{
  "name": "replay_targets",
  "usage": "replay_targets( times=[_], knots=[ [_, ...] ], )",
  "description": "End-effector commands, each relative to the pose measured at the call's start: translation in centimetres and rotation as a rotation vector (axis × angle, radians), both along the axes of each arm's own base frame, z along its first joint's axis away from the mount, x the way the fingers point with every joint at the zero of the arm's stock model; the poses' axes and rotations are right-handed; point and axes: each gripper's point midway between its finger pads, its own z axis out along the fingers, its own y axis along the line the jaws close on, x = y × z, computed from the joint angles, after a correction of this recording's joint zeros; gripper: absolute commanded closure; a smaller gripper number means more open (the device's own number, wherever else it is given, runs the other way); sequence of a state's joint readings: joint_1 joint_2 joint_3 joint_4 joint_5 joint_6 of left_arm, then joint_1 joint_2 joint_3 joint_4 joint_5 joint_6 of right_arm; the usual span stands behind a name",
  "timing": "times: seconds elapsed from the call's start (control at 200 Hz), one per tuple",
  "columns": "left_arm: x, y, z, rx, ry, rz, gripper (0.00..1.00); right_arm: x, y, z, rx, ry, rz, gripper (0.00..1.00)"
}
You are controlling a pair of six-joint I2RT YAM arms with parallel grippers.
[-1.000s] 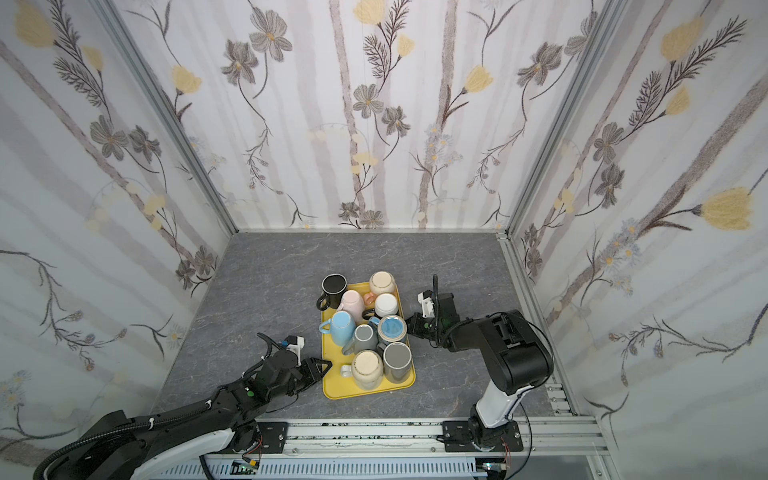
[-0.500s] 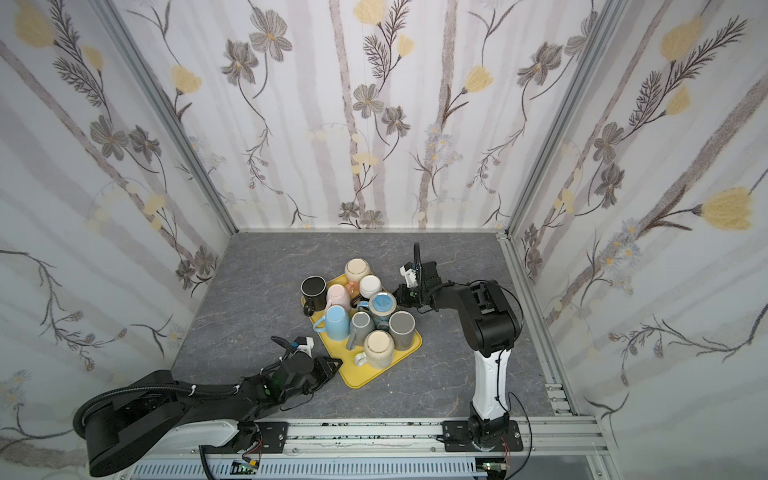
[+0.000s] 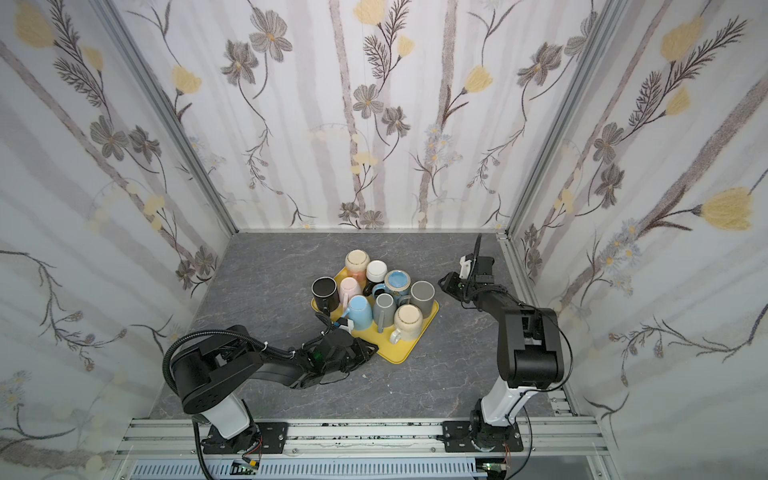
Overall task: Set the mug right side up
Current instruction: 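Reach both grippers down to the near edges of the yellow tray, then push the yellow tray of mugs farther from the robot with both grippers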
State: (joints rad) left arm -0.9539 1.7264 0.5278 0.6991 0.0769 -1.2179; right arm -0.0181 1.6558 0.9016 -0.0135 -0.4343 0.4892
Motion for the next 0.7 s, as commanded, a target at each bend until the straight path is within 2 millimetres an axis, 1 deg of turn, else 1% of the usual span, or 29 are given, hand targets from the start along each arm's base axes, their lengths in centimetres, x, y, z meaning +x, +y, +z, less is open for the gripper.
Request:
replay_targets(
  times=[0.0,0.02,0.035,0.065,0.115,0.185,0.29,0.37,0.43,0.5,0.555,0.58,0.595,0.624,0.694],
  knots=[
    [1.0,-2.4,2.7,-0.045,-0.100,-0.077,0.75,-3.7,-0.8,-1.5,-0.027,0.065,-0.042,0.57],
    [1.0,-2.7,3.0,-0.045,-0.110,-0.093,0.75,-4.2,-0.8,-1.4,-0.024,0.061,-0.042,0.56],
    [1.0,-2.9,3.1,-0.042,-0.114,-0.104,0.75,-5.2,-0.7,-2.2,-0.021,0.082,-0.040,0.56],
    [1.0,-3.3,3.6,-0.034,-0.124,-0.129,0.74,-6.2,-0.7,-2.6,-0.015,0.090,-0.039,0.55],
    [0.9,-3.8,4.3,-0.007,-0.137,-0.167,0.72,-7.6,-0.8,-3.1,-0.011,0.103,-0.046,0.55],
    [0.7,-4.1,5.7,0.018,-0.164,-0.210,0.68,-9.3,-0.7,-3.4,0.001,0.111,-0.058,0.55],
    [0.5,-3.4,7.7,0.075,-0.207,-0.243,0.62,-11.5,-0.2,-3.4,0.052,0.103,-0.083,0.56],
    [0.8,-1.9,9.4,0.132,-0.246,-0.235,0.56,-13.0,0.3,-3.2,0.080,0.086,-0.097,0.57],
    [1.6,-0.1,10.5,0.159,-0.264,-0.207,0.52,-13.9,0.9,-3.0,0.088,0.074,-0.099,0.57],
    [2.7,2.8,11.4,0.180,-0.267,-0.155,0.50,-14.8,2.0,-2.8,0.092,0.057,-0.088,0.57],
    [3.9,5.7,11.9,0.193,-0.273,-0.091,0.49,-15.4,3.1,-2.8,0.102,0.048,-0.068,0.56],
    [4.3,7.0,11.8,0.203,-0.267,-0.062,0.48,-15.7,3.7,-2.8,0.106,0.047,-0.060,0.56],
    [4.5,7.9,12.2,0.196,-0.275,-0.041,0.48,-15.9,3.9,-2.9,0.108,0.048,-0.057,0.56],
    [5.0,9.7,12.5,0.191,-0.275,0.001,0.48,-16.2,4.5,-3.0,0.113,0.050,-0.049,0.56],
    [5.7,13.5,12.7,0.170,-0.271,0.087,0.47,-16.7,5.7,-3.3,0.128,0.052,-0.032,0.56]
  ],
)
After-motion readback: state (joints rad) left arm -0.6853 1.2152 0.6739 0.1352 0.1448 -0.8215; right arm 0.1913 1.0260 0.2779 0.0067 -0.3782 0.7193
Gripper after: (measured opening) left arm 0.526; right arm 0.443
